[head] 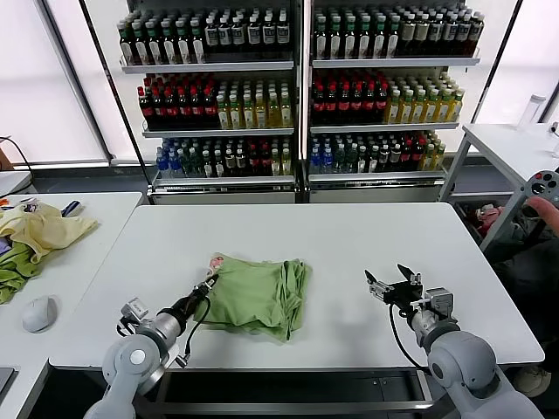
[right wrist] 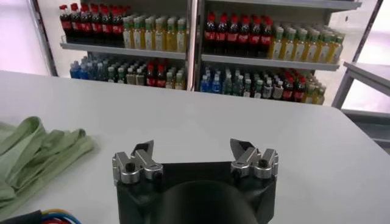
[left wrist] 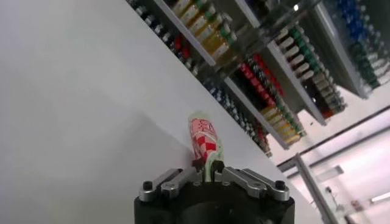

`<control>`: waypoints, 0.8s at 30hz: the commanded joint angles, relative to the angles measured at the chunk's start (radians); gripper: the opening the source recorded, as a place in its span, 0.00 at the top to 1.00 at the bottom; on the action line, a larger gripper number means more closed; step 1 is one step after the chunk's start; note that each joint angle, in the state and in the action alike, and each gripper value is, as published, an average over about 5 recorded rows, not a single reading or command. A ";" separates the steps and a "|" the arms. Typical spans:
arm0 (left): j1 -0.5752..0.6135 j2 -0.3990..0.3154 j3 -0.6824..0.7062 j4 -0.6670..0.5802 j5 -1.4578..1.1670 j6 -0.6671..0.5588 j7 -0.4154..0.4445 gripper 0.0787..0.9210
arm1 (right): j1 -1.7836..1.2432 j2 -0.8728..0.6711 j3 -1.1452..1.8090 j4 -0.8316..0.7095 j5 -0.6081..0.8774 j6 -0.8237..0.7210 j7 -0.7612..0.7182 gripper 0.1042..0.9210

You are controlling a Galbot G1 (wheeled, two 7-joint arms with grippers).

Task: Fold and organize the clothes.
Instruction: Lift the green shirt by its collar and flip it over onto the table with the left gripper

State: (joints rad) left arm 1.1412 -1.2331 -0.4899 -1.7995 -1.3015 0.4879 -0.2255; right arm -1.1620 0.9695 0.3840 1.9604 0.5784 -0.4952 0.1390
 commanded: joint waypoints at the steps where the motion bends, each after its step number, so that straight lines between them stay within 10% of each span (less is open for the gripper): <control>1: 0.001 0.022 -0.132 -0.029 -0.148 -0.005 -0.011 0.92 | 0.000 0.001 -0.002 0.001 0.001 0.000 0.000 0.12; 15: -0.034 0.385 -0.388 -0.120 -0.016 0.050 -0.056 0.96 | 0.013 0.018 -0.001 0.019 0.000 0.008 -0.003 0.12; 24: -0.071 0.211 0.031 -0.260 0.429 -0.010 -0.081 0.96 | 0.009 0.050 -0.014 0.032 -0.042 0.021 -0.007 0.12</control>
State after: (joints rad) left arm 1.1099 -0.9669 -0.7499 -1.9378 -1.2896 0.5107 -0.2882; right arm -1.1490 1.0044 0.3745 1.9869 0.5575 -0.4773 0.1325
